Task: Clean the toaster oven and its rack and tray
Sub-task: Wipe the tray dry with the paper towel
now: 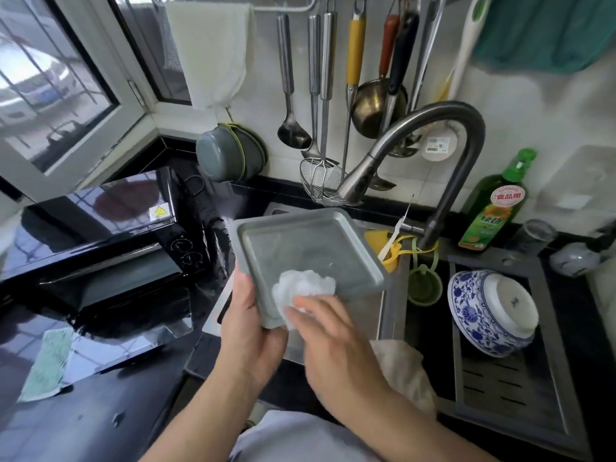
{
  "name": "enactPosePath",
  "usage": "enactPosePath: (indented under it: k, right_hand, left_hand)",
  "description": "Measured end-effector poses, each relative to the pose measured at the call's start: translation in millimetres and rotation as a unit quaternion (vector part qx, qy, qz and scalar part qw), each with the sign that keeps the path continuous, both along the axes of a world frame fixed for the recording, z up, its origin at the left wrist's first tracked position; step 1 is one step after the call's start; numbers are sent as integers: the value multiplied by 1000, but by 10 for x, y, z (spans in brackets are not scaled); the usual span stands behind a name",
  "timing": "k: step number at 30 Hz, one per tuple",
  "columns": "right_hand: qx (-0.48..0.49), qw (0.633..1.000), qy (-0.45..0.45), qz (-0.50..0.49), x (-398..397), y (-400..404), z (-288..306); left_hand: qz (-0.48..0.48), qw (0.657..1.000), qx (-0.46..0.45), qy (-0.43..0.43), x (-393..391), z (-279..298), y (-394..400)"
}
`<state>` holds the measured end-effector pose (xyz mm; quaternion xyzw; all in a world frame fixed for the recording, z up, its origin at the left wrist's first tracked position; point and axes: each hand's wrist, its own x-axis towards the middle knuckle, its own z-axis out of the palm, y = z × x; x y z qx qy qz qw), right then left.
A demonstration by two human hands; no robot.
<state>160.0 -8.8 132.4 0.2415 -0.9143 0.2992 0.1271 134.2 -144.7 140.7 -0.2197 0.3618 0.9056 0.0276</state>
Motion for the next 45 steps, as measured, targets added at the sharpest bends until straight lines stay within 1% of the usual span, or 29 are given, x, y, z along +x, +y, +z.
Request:
enactPosePath:
  k: [3,5,6,8,10,12,14,17,21,26,28,31,33,35,38,40,41,42,43,45]
  right_hand:
    - [-17,994,-3,105,113,-246,67]
    - [6,991,19,133,83,-156,24]
    - [21,990,35,133,65,-58,-39]
    - [46,993,53,91,17,182,-198]
    - [39,998,34,17,-81,447,-318]
    - [2,998,14,-62,-231,684,-356]
    - [-28,994,0,-109,-385,845,-346]
    - [-51,987,-44,-149,-589,941,-316]
    - [10,984,-92,-152,-897,925,-238]
    - [2,972,-93,-214,-1365,859,-47]
    - [22,975,-57,-213,-1415,783,-38]
    - [51,984,20,-172,-1390,680,-23]
    - [45,989,29,-137,-1367,543,14]
    - [28,996,24,-86,-1296,311,57]
    - [12,998,56,15,-1210,0,134]
    - [24,995,79,48,-1273,-6,152]
    - [31,995,85,43,-1326,36,134]
    - [28,996,84,16,-1380,90,103]
    - [10,997,72,-27,-1428,133,65]
    - [-59,991,36,-111,-1464,153,22]
  left_hand:
    - [-26,997,58,-42,18,-67,-58]
    - [-24,996,80,-38,9,-76,-103]
    - [-18,997,74,-22,-7,-72,-125]
    - [17,999,34,20,-18,-22,-127]
    - [26,997,-13,65,-6,35,-125]
    - [22,997,-33,66,20,61,-161]
    - [12,997,-47,53,71,51,-207]
    - [-20,997,-65,32,160,29,-171]
    - [-53,997,-62,15,212,41,-139]
    - [-126,988,-76,39,182,141,-185]
    - [-128,987,-87,51,147,153,-212]
    - [-128,986,-90,59,101,177,-295]
    - [-144,984,-87,57,93,199,-319]
    - [-180,977,-92,61,89,209,-276]
    - [-231,962,-137,52,82,180,-141]
    - [-236,957,-163,53,71,188,-108]
    - [-237,954,-175,55,53,211,-114]
    - [-241,951,-185,59,34,239,-124]
    - [-244,949,-192,61,11,264,-140]
    - [-246,948,-193,63,-40,292,-167]
